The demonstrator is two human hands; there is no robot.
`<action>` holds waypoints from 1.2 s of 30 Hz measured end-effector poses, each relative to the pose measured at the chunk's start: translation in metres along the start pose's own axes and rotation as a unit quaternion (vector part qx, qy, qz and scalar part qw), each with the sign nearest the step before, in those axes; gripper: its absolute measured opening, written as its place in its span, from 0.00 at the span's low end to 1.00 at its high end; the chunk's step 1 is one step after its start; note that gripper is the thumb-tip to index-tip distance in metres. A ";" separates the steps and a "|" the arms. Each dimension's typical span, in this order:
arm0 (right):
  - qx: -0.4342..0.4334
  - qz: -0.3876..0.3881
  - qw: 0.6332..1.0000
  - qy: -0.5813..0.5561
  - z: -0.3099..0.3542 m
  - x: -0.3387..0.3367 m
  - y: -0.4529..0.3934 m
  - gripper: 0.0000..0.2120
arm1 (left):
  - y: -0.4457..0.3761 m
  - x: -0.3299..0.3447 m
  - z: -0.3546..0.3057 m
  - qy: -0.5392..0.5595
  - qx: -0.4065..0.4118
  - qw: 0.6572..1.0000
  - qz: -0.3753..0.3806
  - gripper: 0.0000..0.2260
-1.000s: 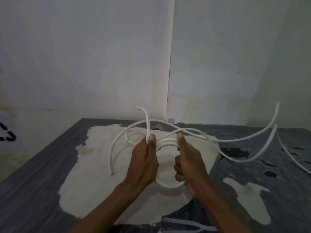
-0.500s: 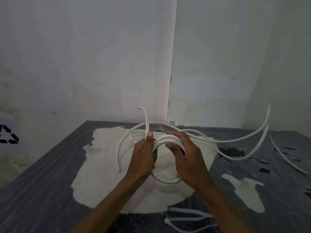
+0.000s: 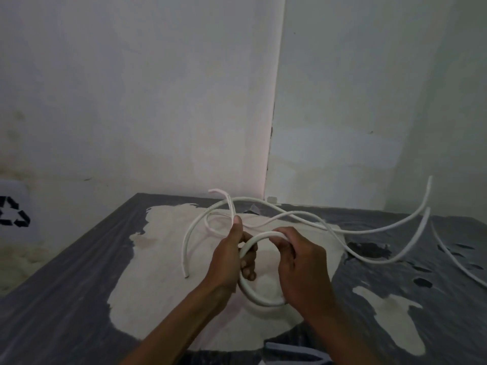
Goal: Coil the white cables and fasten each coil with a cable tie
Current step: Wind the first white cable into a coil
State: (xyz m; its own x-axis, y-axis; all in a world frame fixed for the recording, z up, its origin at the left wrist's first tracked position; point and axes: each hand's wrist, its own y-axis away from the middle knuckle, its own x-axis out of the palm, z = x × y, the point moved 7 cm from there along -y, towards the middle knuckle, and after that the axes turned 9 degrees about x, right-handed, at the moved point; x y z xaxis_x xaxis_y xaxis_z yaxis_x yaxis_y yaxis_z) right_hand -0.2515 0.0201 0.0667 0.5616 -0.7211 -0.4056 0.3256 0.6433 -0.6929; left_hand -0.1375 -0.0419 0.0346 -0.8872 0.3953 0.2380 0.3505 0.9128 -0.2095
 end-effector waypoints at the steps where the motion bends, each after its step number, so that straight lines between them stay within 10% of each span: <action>1: 0.012 -0.003 1.000 -0.009 -0.002 0.001 0.001 0.15 | 0.002 0.003 0.001 0.038 -0.017 0.999 0.010 0.28; 15: 0.078 0.058 0.994 -0.059 0.004 0.014 0.009 0.19 | 0.006 -0.004 -0.001 0.054 -0.088 0.989 0.106 0.33; 24: 0.007 0.102 0.993 -0.063 0.007 0.011 0.003 0.13 | 0.003 -0.012 -0.030 -0.323 0.185 0.927 -0.042 0.20; 36: -0.017 0.151 0.988 -0.033 -0.005 -0.009 -0.010 0.05 | 0.011 0.016 -0.020 -0.391 0.266 0.864 0.176 0.17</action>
State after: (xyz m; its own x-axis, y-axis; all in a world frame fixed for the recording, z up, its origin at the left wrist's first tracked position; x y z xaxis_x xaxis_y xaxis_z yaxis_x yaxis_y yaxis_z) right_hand -0.2634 0.0190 0.0747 0.6779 -0.4787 -0.5579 0.1103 0.8166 -0.5666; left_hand -0.1415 -0.0239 0.0551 -0.7583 0.2589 -0.5983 0.6366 0.4922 -0.5938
